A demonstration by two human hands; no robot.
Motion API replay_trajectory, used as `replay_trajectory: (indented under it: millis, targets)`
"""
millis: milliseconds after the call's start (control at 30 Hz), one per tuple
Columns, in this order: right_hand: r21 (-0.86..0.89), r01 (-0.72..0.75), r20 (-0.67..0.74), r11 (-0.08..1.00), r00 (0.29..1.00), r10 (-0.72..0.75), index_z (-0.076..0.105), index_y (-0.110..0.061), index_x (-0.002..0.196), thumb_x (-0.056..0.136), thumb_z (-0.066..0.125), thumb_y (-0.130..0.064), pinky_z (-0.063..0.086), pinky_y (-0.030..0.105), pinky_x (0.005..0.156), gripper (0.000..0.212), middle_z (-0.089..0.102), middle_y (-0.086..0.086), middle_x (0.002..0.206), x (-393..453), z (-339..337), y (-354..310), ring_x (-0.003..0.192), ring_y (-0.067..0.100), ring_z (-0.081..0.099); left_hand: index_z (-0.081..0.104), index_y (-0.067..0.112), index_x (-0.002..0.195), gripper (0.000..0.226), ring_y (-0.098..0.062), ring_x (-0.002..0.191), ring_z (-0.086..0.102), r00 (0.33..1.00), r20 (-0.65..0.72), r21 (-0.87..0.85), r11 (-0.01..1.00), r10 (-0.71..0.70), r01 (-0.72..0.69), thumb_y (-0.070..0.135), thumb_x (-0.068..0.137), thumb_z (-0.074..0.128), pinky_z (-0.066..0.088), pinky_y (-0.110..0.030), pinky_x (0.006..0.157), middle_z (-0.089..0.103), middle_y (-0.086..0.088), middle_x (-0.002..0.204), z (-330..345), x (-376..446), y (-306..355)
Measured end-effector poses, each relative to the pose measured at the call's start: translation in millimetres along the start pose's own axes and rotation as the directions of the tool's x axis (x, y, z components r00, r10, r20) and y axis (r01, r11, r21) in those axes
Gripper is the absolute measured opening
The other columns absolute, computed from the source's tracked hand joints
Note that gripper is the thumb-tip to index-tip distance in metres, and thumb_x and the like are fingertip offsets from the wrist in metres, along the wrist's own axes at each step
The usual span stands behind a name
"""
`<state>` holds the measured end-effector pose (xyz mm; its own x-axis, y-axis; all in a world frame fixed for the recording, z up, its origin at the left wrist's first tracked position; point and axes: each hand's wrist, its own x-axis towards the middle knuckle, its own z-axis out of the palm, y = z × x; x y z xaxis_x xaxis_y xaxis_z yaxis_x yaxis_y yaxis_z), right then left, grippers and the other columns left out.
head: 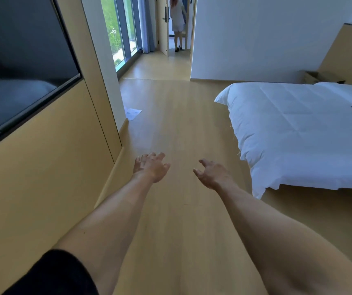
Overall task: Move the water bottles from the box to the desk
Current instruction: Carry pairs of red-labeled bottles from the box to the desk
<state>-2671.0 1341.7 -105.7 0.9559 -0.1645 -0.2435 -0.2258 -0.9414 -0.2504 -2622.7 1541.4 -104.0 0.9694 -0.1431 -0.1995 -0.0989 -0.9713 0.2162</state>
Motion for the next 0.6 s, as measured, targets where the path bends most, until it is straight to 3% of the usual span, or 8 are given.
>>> replay_trajectory:
  millis: [300,600]
  targets:
    - [-0.019,0.003,0.002,1.000,1.000,-0.003,0.037,-0.031,0.149,0.100,0.038,-0.057,0.041,0.041,0.108,0.056,0.046,0.007,0.149,117.0,-18.6,9.7,0.136,0.027,0.045,0.037,0.030,0.151,0.053,-0.028,0.144,0.033,1.000,0.013,0.009,1.000,0.020,-0.021,0.050,0.103,0.038,0.019,-0.044,0.121,0.041,-0.006,0.154,-12.6,116.6,23.4]
    - [-0.015,-0.069,-0.031,0.998,0.997,0.068,0.036,-0.029,0.150,0.100,0.038,-0.056,0.041,0.043,0.108,0.057,0.046,0.011,0.145,267.0,-56.2,-10.3,0.132,0.030,0.047,0.039,0.032,0.148,0.051,-0.029,0.143,0.034,0.996,0.011,-0.021,0.996,0.086,-0.086,0.052,0.102,0.039,0.021,-0.043,0.120,0.042,-0.006,0.152,-39.5,289.1,18.3]
